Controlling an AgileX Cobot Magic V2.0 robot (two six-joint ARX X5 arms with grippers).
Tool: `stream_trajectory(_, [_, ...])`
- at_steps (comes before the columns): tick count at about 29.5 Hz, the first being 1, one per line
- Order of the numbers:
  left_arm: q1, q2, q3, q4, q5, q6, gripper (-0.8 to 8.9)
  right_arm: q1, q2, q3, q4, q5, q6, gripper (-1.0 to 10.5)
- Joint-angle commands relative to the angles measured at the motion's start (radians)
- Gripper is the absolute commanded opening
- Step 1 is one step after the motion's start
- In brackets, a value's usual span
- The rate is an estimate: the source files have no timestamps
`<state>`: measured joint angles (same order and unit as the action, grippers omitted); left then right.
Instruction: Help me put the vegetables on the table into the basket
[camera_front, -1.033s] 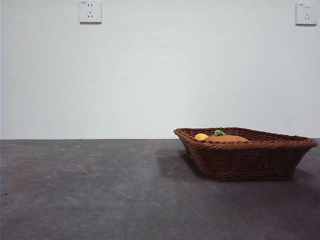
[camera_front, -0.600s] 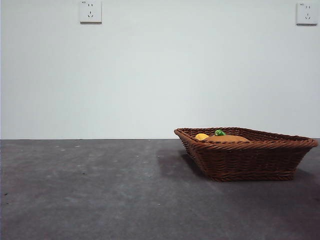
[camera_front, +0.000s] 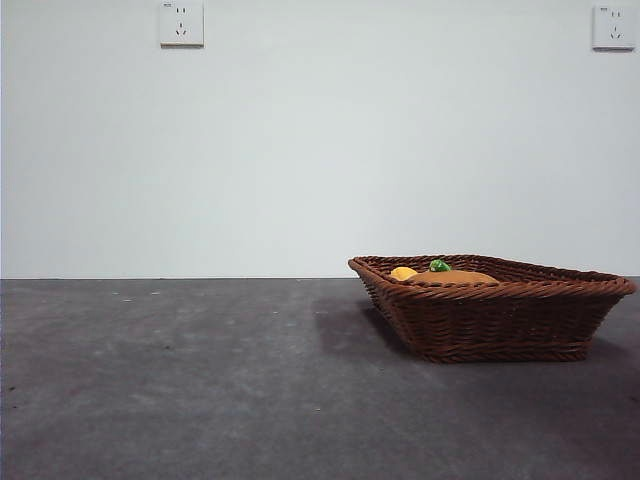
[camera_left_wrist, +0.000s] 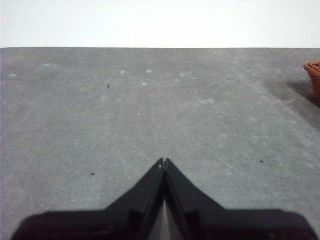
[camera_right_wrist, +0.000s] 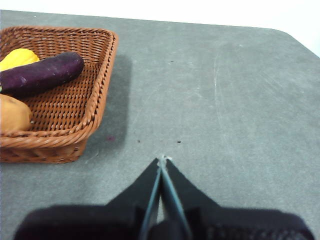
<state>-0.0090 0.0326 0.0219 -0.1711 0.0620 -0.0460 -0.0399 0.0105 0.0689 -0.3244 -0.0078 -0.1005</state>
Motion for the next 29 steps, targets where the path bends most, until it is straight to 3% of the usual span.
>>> stream_trajectory(1, [0.003,0.000,-0.013,0.005,-0.003,-0.003,-0.03,-0.001,-0.003,-0.008,0.007,0.000,0.011,0.0])
stream_trajectory(5, [0.003,0.001,-0.013,0.006,-0.003,-0.003,-0.03,-0.002,-0.003,-0.054,0.154,0.000,0.011,0.0])
stream_trajectory(29, [0.003,0.003,-0.013,0.005,-0.003,-0.003,-0.03,-0.002,-0.003,-0.054,0.144,0.001,0.011,0.0])
